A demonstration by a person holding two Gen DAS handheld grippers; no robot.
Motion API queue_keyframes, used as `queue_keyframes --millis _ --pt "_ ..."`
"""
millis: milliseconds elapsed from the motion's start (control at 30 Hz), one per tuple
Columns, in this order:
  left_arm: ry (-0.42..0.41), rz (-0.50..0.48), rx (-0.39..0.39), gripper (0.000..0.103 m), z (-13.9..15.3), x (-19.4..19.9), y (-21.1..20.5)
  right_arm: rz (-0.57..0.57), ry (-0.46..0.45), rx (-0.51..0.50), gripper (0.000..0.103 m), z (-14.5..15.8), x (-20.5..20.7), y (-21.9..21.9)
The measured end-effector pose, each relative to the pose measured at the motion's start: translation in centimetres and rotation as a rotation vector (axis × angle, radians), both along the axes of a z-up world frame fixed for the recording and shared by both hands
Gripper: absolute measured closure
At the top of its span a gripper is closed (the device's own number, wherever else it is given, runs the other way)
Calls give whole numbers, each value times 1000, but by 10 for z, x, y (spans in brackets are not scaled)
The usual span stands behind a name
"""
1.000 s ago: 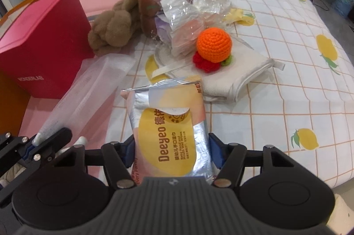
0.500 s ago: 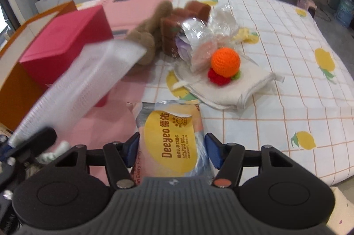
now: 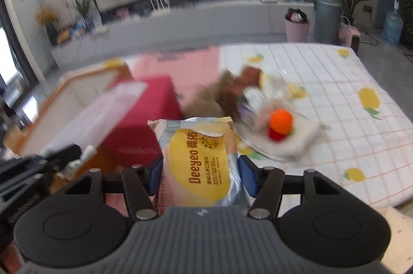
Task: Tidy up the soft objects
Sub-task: 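Lift the Deeyeo wipes pack with the right tool and carry it to the orange-rimmed box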
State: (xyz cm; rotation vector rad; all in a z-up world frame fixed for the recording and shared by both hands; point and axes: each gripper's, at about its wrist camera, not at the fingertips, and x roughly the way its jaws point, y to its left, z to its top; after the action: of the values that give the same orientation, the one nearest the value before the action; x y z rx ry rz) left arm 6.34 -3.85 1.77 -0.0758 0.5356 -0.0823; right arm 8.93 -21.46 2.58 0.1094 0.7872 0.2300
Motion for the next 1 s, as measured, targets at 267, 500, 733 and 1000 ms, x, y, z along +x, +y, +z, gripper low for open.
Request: queue_keyframes --millis 267,500,733,1000 --pt "-35 125 81 98 5 7 76 106 -89 50 43 37 1 78" --pt "19 271 145 98 -18 47 109 195 -102 68 43 28 25 147" --pt "91 229 266 87 -40 72 112 222 -75 104 43 2 45 172" --pt "47 346 481 13 -42 61 98 228 -40 94 43 -18 46 167"
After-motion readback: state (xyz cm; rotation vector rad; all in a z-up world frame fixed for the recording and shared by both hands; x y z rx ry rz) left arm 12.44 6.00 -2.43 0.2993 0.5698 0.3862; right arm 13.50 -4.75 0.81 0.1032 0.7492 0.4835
